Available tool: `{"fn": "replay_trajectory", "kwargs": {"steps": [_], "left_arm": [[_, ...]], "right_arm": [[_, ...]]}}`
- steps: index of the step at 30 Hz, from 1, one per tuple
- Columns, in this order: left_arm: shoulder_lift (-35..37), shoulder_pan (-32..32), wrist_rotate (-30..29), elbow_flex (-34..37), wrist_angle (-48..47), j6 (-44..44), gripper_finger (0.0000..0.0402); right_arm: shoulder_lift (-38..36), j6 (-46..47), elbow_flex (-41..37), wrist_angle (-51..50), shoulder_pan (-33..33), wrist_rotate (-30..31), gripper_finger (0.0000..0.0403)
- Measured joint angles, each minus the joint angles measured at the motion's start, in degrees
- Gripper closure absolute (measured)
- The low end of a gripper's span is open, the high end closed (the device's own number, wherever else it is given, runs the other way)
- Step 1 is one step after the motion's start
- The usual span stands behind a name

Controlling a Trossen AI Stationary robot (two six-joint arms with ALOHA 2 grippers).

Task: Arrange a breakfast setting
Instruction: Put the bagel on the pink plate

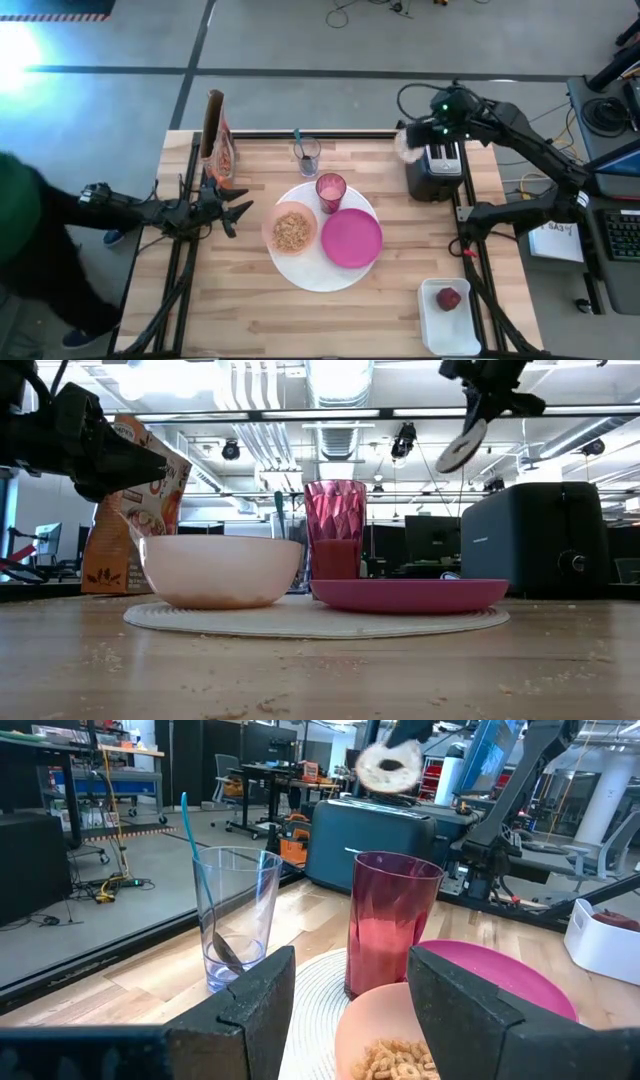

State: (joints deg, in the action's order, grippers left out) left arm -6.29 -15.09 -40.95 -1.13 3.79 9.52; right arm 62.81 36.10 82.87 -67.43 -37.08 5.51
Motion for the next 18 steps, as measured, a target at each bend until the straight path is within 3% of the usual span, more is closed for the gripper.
{"fn": "replay_trajectory", "kwargs": {"steps": [4, 18], "left_arm": [[0.0, 0.0, 0.0, 0.0, 0.0, 0.0, 0.0223], [0.0, 0.0, 0.0, 0.0, 0.0, 0.0, 0.0223]], "right_arm": [[0.4, 0.7, -0.7, 0.1, 5.1, -5.9, 0.0390], [4.1, 8.8, -10.4, 9.1, 28.7, -5.5, 0.0390]]}}
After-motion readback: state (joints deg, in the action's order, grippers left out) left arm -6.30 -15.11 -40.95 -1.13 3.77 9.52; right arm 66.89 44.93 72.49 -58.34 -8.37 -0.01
